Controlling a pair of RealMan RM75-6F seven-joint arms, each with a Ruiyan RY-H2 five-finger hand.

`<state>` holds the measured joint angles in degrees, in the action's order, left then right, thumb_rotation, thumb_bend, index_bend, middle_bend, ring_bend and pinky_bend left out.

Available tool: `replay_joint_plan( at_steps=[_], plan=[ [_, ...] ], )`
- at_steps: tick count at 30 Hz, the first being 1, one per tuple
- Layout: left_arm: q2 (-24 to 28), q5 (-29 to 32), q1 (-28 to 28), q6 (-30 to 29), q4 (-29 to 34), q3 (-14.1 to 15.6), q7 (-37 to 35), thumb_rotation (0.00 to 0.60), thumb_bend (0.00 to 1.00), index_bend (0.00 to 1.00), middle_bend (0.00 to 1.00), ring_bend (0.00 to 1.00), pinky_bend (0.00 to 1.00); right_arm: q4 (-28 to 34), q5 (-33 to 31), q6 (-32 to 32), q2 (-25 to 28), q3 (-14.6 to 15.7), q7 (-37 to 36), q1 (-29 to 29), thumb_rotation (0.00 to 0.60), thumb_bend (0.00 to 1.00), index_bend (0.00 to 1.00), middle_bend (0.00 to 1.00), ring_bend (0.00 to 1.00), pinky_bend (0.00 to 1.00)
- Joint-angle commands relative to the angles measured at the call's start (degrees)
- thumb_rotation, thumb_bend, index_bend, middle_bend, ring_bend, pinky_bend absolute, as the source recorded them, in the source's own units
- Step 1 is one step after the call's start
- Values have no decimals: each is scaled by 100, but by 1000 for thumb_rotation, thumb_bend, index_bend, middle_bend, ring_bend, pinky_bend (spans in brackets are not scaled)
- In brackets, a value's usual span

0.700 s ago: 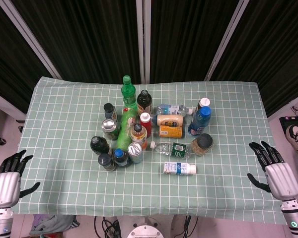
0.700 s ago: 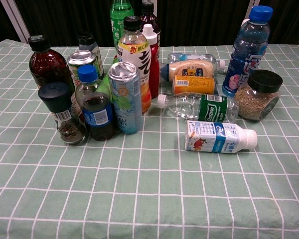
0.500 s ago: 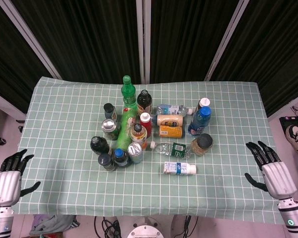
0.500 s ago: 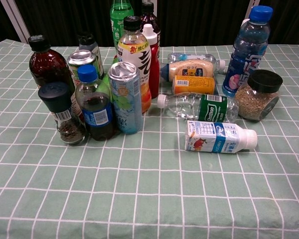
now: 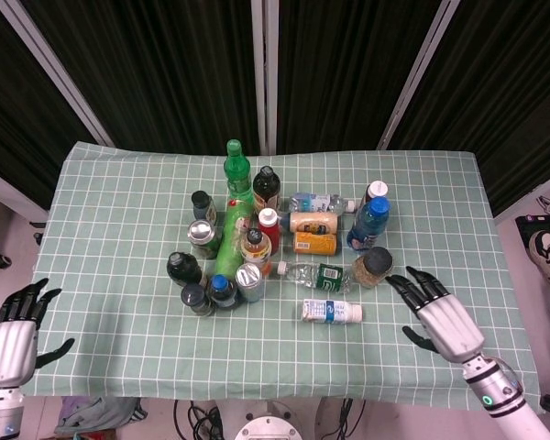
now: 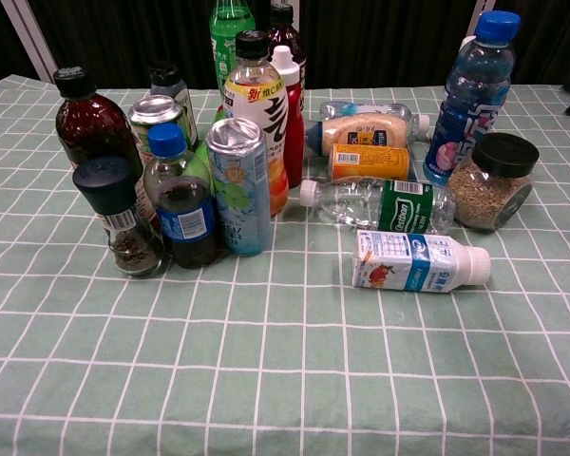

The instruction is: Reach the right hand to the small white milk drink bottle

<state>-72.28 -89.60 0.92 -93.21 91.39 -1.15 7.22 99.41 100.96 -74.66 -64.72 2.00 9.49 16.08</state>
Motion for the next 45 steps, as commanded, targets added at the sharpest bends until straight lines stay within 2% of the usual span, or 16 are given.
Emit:
replay_joint_plan(
  at_steps=[1, 6, 9, 16, 21, 26, 31, 34, 39, 42, 45],
  plan=[
    [-12, 15, 46, -32, -40, 27, -54, 600, 0, 220, 109, 113, 160, 418, -301, 1175, -449, -251, 1173, 641, 600, 176, 0, 137, 0, 135],
    [-47, 39, 116, -78, -166, 57, -186, 600, 0, 220, 109, 113, 160, 347, -1142, 2014, -1083, -593, 2207, 1095, 600, 176, 0, 136, 0, 136],
    [-81, 65, 145, -81, -253, 66, -276, 600, 0, 219, 109, 113, 160, 214, -1523, 2257, -1405, -706, 2655, 1290, 600, 176, 0, 136, 0, 136],
    [-142, 110, 190, -79, -437, 71, -450, 600, 0, 220, 109, 113, 160, -2, -2309, 2693, -1870, -766, 3178, 1659, 600, 176, 0, 139, 0, 137],
    [-180, 123, 215, -87, -543, 70, -552, 600, 0, 220, 109, 113, 160, -103, -2621, 2733, -2062, -710, 3373, 1820, 600, 176, 0, 156, 0, 136],
    [-203, 145, 225, -68, -602, 64, -607, 600, 0, 220, 109, 113, 160, -133, -2689, 2714, -2126, -560, 3329, 1881, 600, 176, 3, 207, 0, 136],
    [-202, 145, 241, -84, -613, 57, -620, 600, 0, 220, 109, 113, 160, 44, -2259, 2651, -1982, -265, 2846, 1846, 600, 184, 54, 306, 11, 136],
    [-203, 163, 245, -68, -608, 54, -613, 600, 0, 220, 108, 113, 160, 63, -1971, 2515, -1841, -103, 2612, 1787, 600, 195, 77, 322, 30, 137],
    [-220, 128, 223, -40, -567, 58, -576, 600, 0, 220, 109, 113, 160, -252, -1925, 2383, -1833, -136, 2358, 1784, 600, 229, 118, 330, 59, 153],
    [-212, 146, 241, -48, -546, 58, -554, 600, 0, 220, 109, 113, 160, -469, -1873, 2407, -1905, -151, 2180, 1839, 600, 274, 186, 374, 109, 200],
    [-184, 184, 269, -66, -524, 49, -540, 600, 0, 220, 109, 113, 160, -687, -1662, 2296, -1994, -163, 1918, 1869, 600, 355, 335, 481, 236, 317]
  ],
)
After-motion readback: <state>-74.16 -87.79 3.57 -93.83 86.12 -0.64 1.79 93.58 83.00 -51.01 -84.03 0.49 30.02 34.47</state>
